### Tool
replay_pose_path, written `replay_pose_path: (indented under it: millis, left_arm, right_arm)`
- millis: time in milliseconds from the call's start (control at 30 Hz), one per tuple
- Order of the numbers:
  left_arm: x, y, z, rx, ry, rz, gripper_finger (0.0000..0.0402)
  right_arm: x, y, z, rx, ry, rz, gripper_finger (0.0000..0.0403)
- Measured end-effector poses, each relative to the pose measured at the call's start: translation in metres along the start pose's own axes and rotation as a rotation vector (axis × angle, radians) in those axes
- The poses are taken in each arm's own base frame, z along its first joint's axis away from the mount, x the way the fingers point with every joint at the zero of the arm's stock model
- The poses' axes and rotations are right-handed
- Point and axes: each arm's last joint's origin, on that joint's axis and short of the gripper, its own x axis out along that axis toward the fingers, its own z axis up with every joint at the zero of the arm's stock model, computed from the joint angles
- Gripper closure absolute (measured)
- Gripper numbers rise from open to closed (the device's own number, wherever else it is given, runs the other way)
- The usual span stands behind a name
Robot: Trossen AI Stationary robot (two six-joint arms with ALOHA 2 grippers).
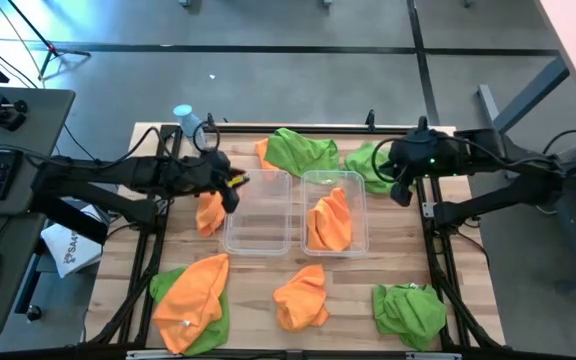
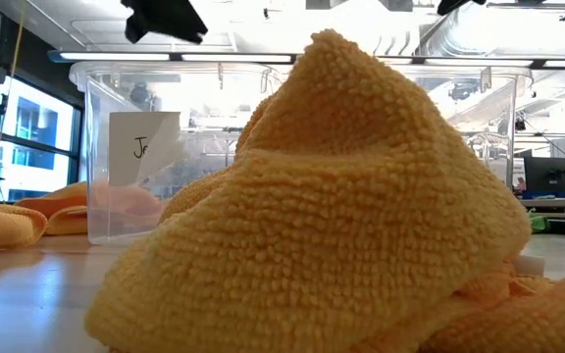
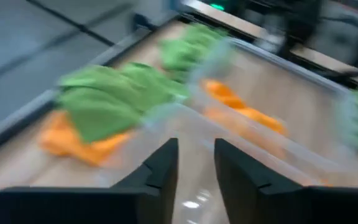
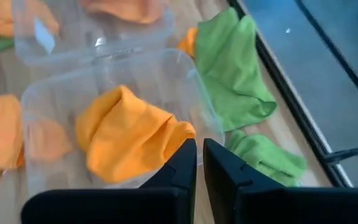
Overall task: Sort microfiber towel by color & place in baskets
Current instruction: Put the orange towel into the right transparent bin
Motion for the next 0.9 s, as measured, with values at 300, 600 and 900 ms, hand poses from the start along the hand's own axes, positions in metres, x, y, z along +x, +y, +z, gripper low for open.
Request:
replay_pose_path:
  millis: [300,600,900]
  left_arm:
    - [0.003,0.054,-0.001,-0.176,0.256,0.191,0.0293]
    - [-0.005,0.1,0.001,-0.242,0.429,0.335,0.0307]
    - [-0.004,0.118,-0.012,-0.236,0.641,0.405,0.0309]
  right_arm:
    - [0.0,-0.001,-0.001,0.147,0.012,-0.023,0.0381]
    - [0.0,-0.005,-0.001,0.341,-0.037,-0.162,0.0381]
    - [0.009,-0.005,-0.005,0.497,-0.041,-0.221,0.0381]
